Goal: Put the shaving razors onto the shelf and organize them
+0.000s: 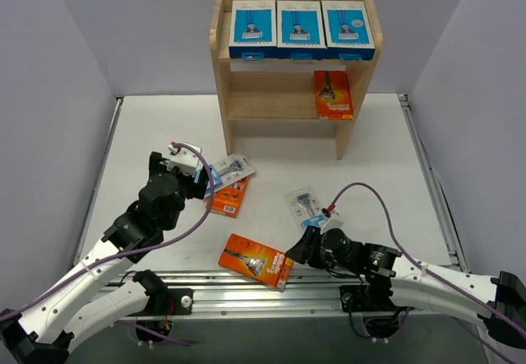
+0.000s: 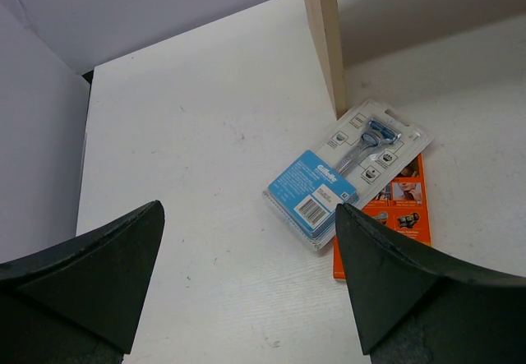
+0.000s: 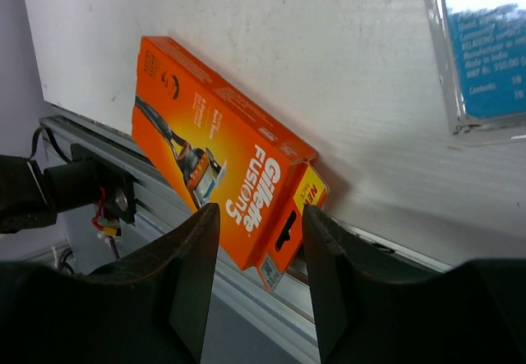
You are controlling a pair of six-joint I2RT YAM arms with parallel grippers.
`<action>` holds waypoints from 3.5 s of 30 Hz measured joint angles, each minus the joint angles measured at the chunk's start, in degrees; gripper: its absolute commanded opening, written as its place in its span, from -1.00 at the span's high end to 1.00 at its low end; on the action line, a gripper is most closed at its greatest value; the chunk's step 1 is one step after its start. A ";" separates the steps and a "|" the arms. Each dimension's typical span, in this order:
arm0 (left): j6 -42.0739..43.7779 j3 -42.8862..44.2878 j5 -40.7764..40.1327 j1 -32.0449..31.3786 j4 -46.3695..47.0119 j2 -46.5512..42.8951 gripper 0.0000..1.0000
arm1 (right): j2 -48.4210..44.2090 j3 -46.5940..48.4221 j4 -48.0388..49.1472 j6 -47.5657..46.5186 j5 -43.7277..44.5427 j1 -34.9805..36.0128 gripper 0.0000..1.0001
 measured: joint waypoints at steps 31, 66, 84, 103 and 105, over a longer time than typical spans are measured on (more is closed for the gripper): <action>-0.37 0.02 3.17 0.98 -0.04 0.00 -0.88 | 17.99 -5.05 19.89 12.37 6.99 12.72 0.18; -1.53 0.02 4.59 1.05 -0.04 -1.05 -0.88 | 16.59 -2.67 21.40 20.06 11.04 14.23 1.00; -2.78 0.02 5.81 1.03 -0.04 -2.51 -0.88 | 7.15 -2.62 16.35 27.21 24.26 13.90 1.00; -4.52 0.02 6.73 -0.96 -0.02 -2.73 -0.88 | 9.49 21.81 12.09 15.32 40.79 0.76 1.00; -4.57 0.02 6.73 -1.42 -0.02 -2.73 -0.88 | 11.63 25.09 12.11 13.94 42.75 -0.68 1.00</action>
